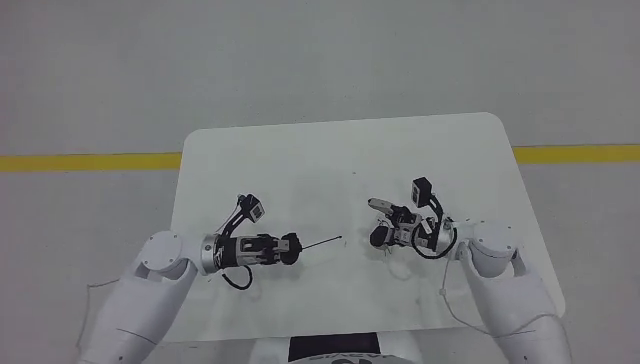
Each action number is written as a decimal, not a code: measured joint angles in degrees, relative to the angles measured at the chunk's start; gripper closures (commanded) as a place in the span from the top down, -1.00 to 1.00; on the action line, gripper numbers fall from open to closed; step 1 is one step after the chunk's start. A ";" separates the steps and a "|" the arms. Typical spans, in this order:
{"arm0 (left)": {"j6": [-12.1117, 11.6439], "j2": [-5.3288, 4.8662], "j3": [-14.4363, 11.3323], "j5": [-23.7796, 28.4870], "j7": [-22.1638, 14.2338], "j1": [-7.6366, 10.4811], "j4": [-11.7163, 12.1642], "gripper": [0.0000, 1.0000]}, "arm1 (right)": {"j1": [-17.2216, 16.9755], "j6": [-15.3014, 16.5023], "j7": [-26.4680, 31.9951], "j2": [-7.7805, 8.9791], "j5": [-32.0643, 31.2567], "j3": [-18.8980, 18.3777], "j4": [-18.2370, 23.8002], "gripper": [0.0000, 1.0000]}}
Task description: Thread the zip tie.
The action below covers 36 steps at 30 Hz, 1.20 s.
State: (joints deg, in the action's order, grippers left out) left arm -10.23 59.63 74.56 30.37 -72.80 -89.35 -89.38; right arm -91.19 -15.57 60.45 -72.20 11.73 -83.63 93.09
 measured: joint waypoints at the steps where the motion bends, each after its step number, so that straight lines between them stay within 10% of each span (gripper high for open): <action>1: 0.01 0.00 0.00 0.01 -0.01 0.00 0.00 -1.00 | 0.00 0.00 -0.01 0.00 0.01 0.00 0.00 1.00; 11: 0.02 0.00 0.00 0.02 -0.02 0.00 0.00 -1.00 | -0.18 0.77 -0.30 -0.05 0.67 0.28 0.17 1.00; 28: 0.01 0.00 0.00 0.02 -0.02 0.00 0.00 -1.00 | -1.42 24.71 2.73 0.34 6.04 5.60 -4.46 1.00; 36: 0.01 0.00 0.00 0.02 -0.02 0.00 0.00 -1.00 | -1.39 25.15 2.37 0.34 5.86 5.62 -4.51 1.00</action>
State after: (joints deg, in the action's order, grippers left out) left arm -10.21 59.64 74.56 30.39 -72.82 -89.35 -89.39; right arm -92.57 9.58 62.82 -71.87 17.59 -78.01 88.57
